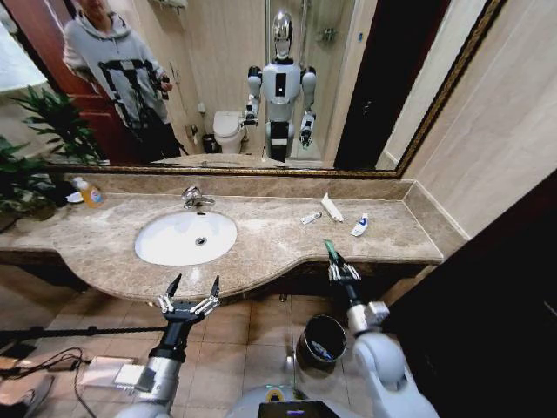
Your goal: Pick up the trash from the sink and place it in the trash bin.
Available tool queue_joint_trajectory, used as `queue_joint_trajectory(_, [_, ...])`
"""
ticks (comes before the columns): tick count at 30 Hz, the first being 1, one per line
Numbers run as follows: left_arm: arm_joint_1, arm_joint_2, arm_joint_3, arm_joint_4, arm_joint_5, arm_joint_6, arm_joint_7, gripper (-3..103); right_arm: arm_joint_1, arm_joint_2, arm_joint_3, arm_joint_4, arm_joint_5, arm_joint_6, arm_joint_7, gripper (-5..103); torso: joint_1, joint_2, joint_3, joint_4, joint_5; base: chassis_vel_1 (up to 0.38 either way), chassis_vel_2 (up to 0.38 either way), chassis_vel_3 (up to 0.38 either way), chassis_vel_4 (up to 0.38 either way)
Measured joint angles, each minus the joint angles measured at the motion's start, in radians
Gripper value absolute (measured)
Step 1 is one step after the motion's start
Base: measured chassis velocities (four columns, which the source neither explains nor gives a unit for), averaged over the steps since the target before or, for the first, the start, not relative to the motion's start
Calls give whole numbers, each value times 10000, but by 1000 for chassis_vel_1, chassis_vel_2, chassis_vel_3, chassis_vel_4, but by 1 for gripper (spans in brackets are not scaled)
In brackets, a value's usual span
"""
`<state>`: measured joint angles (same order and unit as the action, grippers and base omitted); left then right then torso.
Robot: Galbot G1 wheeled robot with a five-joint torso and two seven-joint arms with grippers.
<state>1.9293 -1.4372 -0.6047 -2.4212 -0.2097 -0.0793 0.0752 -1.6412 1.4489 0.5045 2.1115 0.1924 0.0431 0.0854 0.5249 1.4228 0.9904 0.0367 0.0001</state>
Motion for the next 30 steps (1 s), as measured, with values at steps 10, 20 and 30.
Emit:
queue_joint_trajectory(10, [0,0,1,0,0,0,2,100,-1335,70,226,-1220,-453,1263,135,21,0,0,1,0,0,0,0,0,0])
queue_joint_trajectory(20, [0,0,0,0,0,0,2,100,-728,6,37,-4503,-729,1931,-62,21,1,-2,2,0,-1,0,0,0,0])
queue_joint_trajectory(30, [0,0,0,0,0,0,2,100,970,-146,-81,-7469,-359,1511,-456,21,2,-2,2,1,0,0,0,0,0])
